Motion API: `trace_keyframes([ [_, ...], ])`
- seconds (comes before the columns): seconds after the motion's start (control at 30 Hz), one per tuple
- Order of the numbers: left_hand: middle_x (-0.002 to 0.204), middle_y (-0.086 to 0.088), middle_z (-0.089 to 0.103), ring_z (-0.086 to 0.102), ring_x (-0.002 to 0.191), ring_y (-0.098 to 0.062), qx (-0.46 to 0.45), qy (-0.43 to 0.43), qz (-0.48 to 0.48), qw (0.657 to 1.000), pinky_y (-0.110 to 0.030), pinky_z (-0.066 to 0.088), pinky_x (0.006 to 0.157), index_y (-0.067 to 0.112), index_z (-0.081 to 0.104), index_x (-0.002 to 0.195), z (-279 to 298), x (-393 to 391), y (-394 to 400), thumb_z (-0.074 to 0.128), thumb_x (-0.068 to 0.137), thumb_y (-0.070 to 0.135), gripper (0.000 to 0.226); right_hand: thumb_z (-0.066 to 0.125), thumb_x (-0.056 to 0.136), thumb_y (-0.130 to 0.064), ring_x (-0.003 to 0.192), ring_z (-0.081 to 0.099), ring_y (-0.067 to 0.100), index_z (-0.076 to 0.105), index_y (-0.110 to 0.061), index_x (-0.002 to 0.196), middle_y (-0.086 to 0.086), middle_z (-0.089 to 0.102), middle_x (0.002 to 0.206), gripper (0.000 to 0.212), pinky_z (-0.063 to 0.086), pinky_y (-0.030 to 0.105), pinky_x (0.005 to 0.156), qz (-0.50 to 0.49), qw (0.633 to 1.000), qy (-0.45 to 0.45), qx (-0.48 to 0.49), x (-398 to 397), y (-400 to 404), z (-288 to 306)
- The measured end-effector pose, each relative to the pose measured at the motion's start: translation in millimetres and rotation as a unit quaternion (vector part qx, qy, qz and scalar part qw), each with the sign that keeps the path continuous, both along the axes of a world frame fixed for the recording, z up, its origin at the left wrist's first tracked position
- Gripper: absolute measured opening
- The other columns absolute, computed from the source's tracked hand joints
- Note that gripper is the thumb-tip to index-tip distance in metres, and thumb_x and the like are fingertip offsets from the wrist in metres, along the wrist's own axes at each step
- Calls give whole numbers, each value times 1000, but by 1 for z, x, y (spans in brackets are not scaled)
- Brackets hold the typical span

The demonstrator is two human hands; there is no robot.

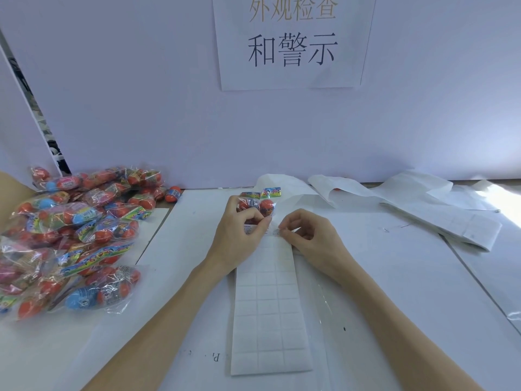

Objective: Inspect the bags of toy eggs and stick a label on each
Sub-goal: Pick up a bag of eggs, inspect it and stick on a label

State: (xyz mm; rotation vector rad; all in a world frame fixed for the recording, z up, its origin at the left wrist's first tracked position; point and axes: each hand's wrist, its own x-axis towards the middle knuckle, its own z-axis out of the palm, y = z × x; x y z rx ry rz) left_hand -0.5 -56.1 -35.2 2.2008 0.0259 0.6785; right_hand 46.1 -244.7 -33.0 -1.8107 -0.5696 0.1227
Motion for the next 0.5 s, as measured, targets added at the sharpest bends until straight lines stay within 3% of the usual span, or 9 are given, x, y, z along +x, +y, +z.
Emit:
trace_keyframes([
  [0.13,111,-3,50,57,101,12,-28,7,9,1000,-3,39,83,11,72,78,2,1,1,76,93,16,17,72,96,-13,62,60,7,72,-18,91,-7,75,94,7,45,16,58,-15,999,26,42,-1,-1,3],
  [0.23,115,-3,52,56,101,13,-56,20,8,998,-2,39,86,16,73,79,5,0,1,75,95,17,16,71,98,-14,76,71,11,71,-13,97,-5,75,97,2,49,17,58,-75,985,85,131,2,-3,4],
  [0.37,120,-11,54,67,95,-4,-185,-2,-24,982,-13,49,89,16,78,103,13,-4,0,52,110,21,28,69,99,-12,78,71,12,69,-9,106,4,76,94,7,53,18,65,-77,968,147,190,5,-5,6],
  [0.43,123,-13,56,65,96,-4,-199,-29,-21,979,-12,47,86,18,76,113,16,-7,1,46,111,16,30,67,99,-9,75,68,11,70,-13,104,-2,77,87,7,52,17,65,-66,971,142,180,5,-5,4],
  [0.5,125,-10,59,62,103,-16,-194,-57,-6,979,-20,50,90,21,74,119,17,-9,2,49,109,8,29,64,100,-6,73,66,10,71,-16,104,-5,76,84,13,51,17,65,-56,976,129,167,4,-5,3],
])
